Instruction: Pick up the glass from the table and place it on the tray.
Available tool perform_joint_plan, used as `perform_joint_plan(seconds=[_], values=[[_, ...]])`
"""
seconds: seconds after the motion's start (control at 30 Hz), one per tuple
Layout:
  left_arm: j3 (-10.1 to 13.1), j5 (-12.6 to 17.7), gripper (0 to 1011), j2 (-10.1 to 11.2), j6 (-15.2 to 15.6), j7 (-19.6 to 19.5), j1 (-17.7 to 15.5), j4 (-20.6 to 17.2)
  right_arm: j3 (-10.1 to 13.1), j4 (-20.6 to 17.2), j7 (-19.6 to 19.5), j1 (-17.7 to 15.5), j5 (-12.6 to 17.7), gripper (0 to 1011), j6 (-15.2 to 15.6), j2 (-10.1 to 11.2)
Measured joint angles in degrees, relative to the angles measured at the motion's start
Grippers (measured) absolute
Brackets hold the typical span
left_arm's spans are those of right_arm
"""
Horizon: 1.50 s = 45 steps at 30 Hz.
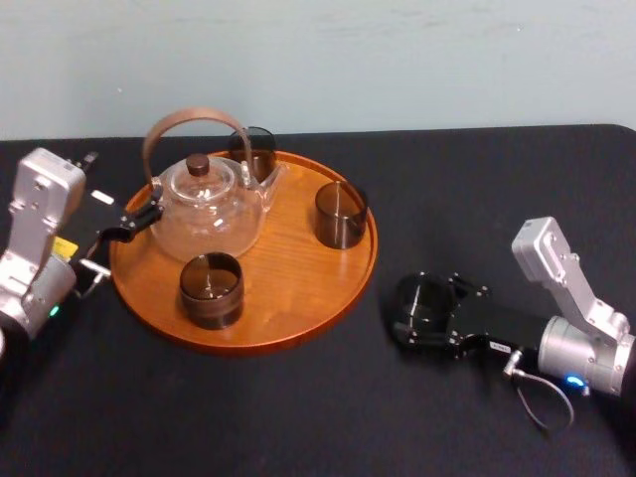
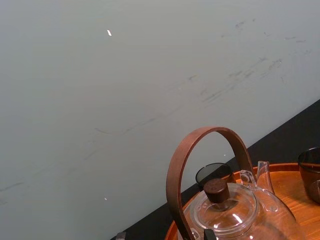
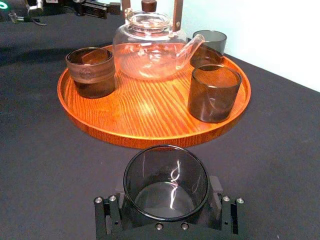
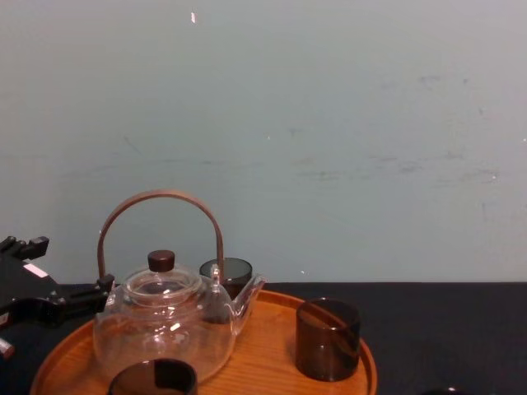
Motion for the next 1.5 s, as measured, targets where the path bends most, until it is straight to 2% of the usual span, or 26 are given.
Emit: perform_joint_plan(seconds=[0.27, 0.4, 0.83, 1.17, 1.5], values=[[0.0, 0.0, 1010, 0.0, 0.0, 0.0, 0.0, 0.0, -1.3, 2.9, 0.1, 2.9, -0.8, 964, 0.1, -1.9], [0.0, 0.0, 1009, 0.0, 0.0, 0.0, 0.0, 0.0, -1.3, 3.0, 0.1, 2.9, -0.9, 904, 0.1, -1.9], [0.0, 0.0, 1009, 0.0, 0.0, 0.0, 0.0, 0.0, -1.8, 4.3, 1.9, 4.2, 0.3, 904, -0.8, -2.5], [0.0, 0.0, 1010, 0.0, 0.0, 0.0, 0.0, 0.0, -2.3, 1.8, 2.0, 5.0, 0.9, 904, -0.1, -2.0], [0.0, 0.0, 1010, 0.0, 0.0, 0.0, 0.0, 0.0, -2.9, -0.2, 1.2, 7.8, 1.0, 904, 2.9, -1.9]])
